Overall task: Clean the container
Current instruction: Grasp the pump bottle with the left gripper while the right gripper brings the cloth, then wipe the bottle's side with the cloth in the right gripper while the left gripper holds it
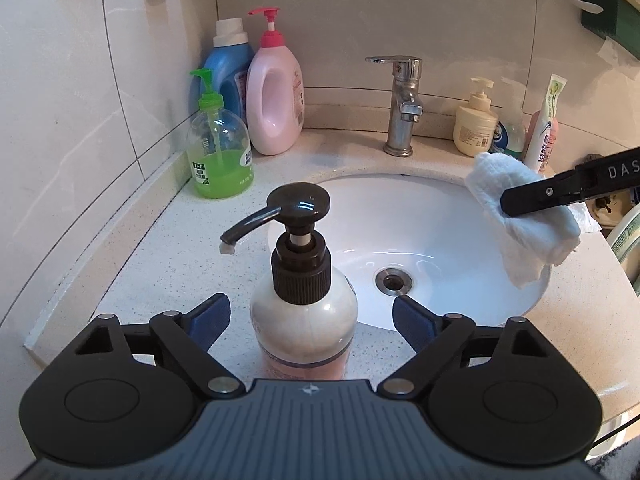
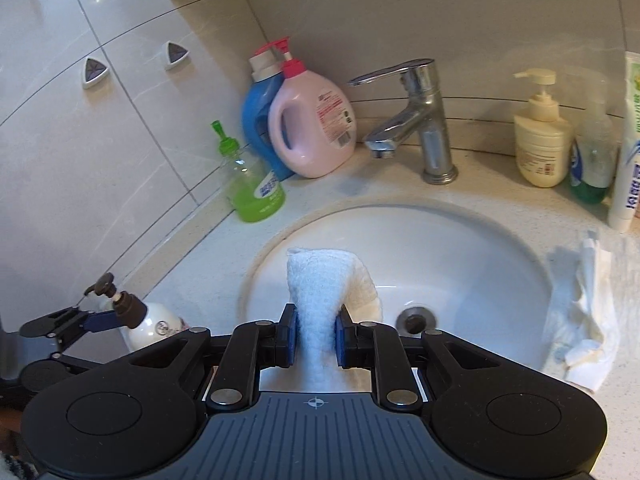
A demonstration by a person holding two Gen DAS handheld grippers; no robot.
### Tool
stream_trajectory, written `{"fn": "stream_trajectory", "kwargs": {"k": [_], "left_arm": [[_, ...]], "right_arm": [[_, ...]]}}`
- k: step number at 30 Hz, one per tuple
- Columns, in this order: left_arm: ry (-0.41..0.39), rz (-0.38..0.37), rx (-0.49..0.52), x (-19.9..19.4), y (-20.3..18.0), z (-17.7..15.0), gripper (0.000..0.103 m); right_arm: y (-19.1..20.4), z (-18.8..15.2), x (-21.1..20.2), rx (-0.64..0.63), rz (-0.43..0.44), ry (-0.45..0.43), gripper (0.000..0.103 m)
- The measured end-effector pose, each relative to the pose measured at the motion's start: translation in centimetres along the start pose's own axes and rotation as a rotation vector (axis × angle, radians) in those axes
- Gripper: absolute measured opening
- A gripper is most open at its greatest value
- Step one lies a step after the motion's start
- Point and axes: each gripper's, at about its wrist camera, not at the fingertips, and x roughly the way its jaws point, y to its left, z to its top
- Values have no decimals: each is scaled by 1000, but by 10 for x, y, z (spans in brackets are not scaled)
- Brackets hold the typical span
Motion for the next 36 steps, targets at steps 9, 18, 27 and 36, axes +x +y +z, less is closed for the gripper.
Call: {"fn": "stream_trajectory", "kwargs": {"k": [9, 18, 27, 36], "left_arm": [[35, -42, 57, 7, 7, -13, 65], [38, -78, 89, 2, 13, -17, 62], [40, -102, 103, 2, 15, -16, 62], [47, -111, 120, 1, 16, -17, 62]], "right_arm": [[49, 22, 44, 11, 236, 68, 21], [51, 33, 95, 143, 368, 164, 21], [27, 11, 127, 293, 317, 236, 21], [30, 0, 143, 209, 203, 304, 20]]}}
